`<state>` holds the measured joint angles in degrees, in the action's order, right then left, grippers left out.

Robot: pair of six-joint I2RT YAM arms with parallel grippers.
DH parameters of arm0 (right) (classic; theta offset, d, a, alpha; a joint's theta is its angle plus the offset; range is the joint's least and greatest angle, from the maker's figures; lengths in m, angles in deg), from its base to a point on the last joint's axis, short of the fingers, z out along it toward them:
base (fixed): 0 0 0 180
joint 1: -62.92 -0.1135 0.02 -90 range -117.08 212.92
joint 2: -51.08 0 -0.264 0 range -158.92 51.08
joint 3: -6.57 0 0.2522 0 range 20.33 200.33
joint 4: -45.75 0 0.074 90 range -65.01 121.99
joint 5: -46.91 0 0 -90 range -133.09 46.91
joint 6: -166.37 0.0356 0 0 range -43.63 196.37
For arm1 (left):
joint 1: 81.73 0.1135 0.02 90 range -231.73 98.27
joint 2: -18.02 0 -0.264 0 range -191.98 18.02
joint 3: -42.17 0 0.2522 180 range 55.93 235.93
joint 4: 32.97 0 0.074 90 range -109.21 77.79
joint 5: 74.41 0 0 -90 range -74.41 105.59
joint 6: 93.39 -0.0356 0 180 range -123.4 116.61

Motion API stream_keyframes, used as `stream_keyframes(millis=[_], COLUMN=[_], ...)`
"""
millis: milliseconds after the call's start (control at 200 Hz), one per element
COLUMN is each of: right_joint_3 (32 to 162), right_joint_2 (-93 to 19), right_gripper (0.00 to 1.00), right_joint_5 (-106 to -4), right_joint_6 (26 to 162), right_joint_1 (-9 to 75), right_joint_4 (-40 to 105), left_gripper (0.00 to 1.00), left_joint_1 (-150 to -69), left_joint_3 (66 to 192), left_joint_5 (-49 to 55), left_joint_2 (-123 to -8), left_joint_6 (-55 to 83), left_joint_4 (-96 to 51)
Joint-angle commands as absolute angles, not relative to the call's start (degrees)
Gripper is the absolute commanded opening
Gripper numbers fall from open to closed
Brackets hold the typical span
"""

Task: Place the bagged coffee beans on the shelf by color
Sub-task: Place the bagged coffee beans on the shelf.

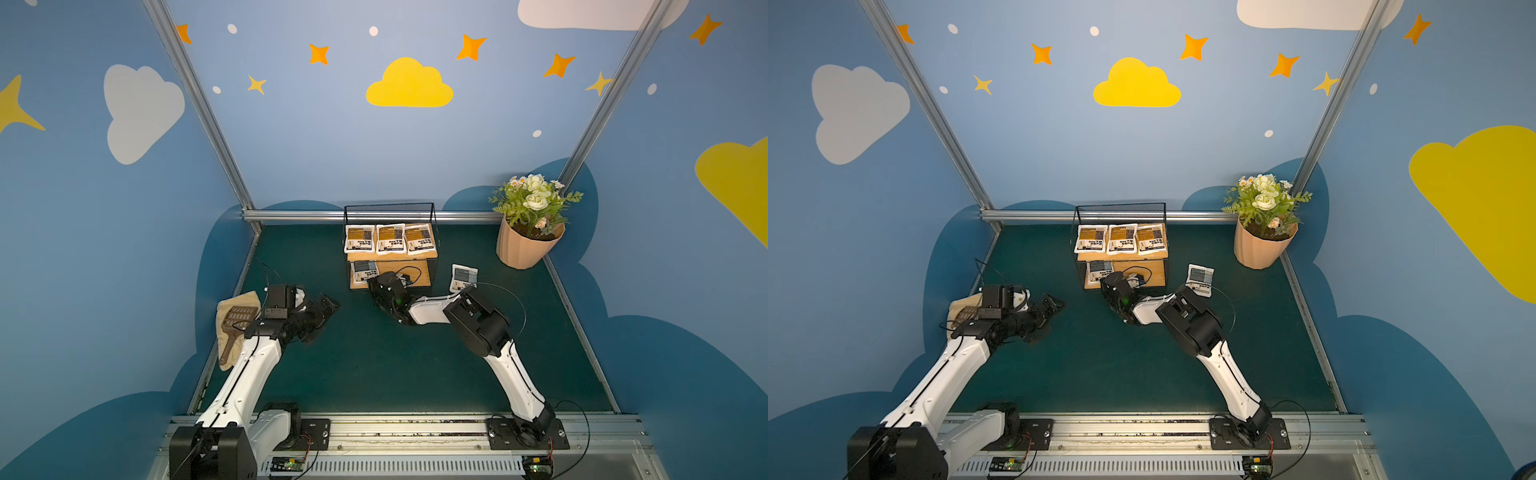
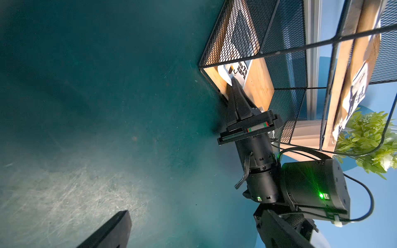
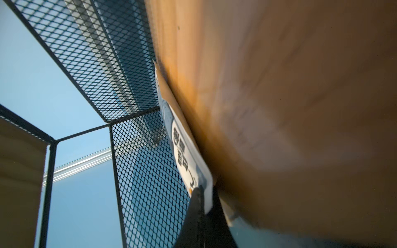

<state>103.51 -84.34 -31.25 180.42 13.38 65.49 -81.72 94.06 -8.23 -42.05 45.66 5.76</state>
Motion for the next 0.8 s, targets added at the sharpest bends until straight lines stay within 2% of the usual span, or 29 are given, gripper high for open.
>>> stream_keyframes(millis=[0, 180, 325, 410, 626, 796], right_joint_3=[104.8, 104.3, 103.7, 103.1, 97.8, 91.0], right_joint_2=[-86.5, -86.1, -85.1, -84.3, -80.2, -74.7], right_gripper=[0.04, 0.17, 0.46, 0.57, 0.7, 0.75], right_joint_5=[-32.1, -32.6, -33.1, -33.7, -35.3, -36.9], right_joint_6=[180.2, 179.9, 178.9, 178.0, 175.6, 173.4], right_joint_1=[12.6, 12.4, 12.4, 12.3, 11.9, 11.2], right_joint_4=[60.9, 60.7, 60.2, 60.2, 62.1, 63.0], left_gripper=[1.0, 1.0, 1.0, 1.0, 1.0, 1.0], left_joint_1=[-81.4, -81.4, -81.3, -81.3, -81.3, -81.3], left_joint_3=[94.0, 93.8, 93.7, 93.7, 93.8, 94.1], left_joint_5=[-8.9, -8.8, -8.9, -8.9, -8.7, -8.4], left_joint_2=[-41.2, -40.8, -40.8, -40.6, -40.1, -39.5], left_joint_6=[44.7, 44.7, 44.8, 44.8, 45.1, 45.2], left_joint_4=[7.1, 7.2, 7.1, 7.2, 7.0, 7.2])
